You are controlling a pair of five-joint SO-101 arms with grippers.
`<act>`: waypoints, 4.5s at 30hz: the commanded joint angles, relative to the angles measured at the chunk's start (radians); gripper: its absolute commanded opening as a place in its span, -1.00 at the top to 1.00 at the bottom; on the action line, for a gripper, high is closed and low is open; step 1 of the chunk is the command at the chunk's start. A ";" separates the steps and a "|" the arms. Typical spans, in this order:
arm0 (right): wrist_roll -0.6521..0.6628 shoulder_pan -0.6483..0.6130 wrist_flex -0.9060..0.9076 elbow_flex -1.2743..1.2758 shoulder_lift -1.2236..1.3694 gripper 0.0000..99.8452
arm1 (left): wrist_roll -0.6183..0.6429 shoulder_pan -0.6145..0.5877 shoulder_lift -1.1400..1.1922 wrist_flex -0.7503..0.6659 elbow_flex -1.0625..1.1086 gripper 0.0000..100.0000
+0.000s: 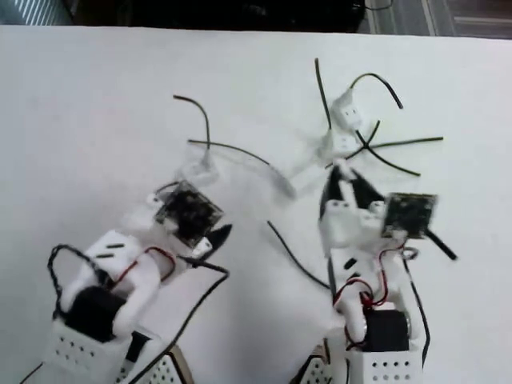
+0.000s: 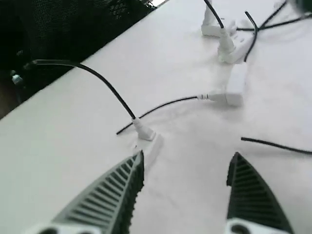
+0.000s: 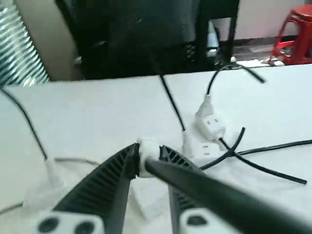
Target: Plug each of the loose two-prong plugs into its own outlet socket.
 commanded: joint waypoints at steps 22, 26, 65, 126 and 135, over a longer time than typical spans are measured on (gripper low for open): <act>-0.269 0.420 -0.102 -0.018 -0.012 0.97 | -0.190 0.475 0.983 -0.543 -0.144 0.42; -0.270 0.418 -0.102 -0.018 -0.012 0.97 | -0.192 0.475 1.159 -0.542 -0.276 0.42; -0.269 0.417 -0.094 -0.014 -0.012 0.97 | -0.347 0.346 1.365 0.153 -0.744 0.96; -0.221 0.421 -0.094 -0.002 -0.012 0.97 | -0.319 0.484 1.578 -0.071 -0.766 0.95; -0.222 0.417 -0.094 -0.002 -0.012 0.97 | -0.319 0.401 1.573 0.057 -0.766 0.95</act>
